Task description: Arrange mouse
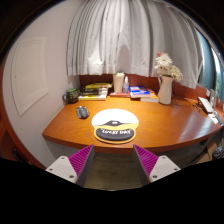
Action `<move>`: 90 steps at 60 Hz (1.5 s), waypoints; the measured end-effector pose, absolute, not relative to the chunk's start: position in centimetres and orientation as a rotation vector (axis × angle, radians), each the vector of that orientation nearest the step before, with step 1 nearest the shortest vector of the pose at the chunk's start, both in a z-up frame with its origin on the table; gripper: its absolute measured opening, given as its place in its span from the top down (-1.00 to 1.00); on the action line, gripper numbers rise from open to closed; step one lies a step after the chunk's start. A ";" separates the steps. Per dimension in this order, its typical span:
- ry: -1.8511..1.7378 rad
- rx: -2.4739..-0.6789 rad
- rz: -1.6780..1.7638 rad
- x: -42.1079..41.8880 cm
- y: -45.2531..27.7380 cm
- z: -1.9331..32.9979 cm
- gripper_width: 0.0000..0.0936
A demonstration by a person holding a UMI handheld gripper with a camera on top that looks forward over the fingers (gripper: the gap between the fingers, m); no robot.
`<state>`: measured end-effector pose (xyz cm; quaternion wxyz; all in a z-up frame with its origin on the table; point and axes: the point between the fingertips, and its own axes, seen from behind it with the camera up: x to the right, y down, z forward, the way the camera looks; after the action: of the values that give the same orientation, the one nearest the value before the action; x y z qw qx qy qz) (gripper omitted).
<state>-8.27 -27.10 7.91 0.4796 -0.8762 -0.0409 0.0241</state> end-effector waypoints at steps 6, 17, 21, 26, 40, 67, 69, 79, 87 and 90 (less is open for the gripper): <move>-0.150 -2.195 0.105 -14.7 -25.7 4.8 -0.66; -0.203 -2.239 0.166 -23.3 -20.6 2.5 -0.66; -0.209 -2.251 0.171 -25.4 -17.9 2.0 -0.66; -0.205 -2.261 0.164 -27.1 -14.2 1.6 -0.67; -0.131 -2.303 0.111 -28.1 -4.7 -0.5 -0.66; -0.026 -2.344 0.022 -26.8 5.3 -1.9 -0.38; -0.016 -2.345 0.018 -26.7 5.5 -1.9 -0.38; 0.026 -2.355 -0.005 -26.6 5.7 -1.8 -0.34; 0.049 -2.359 -0.013 -26.5 6.0 -1.8 -0.28; 0.048 -2.364 -0.014 -26.5 6.1 -1.7 -0.22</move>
<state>-26.50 6.05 -1.74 0.3787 -0.9253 0.0188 -0.0055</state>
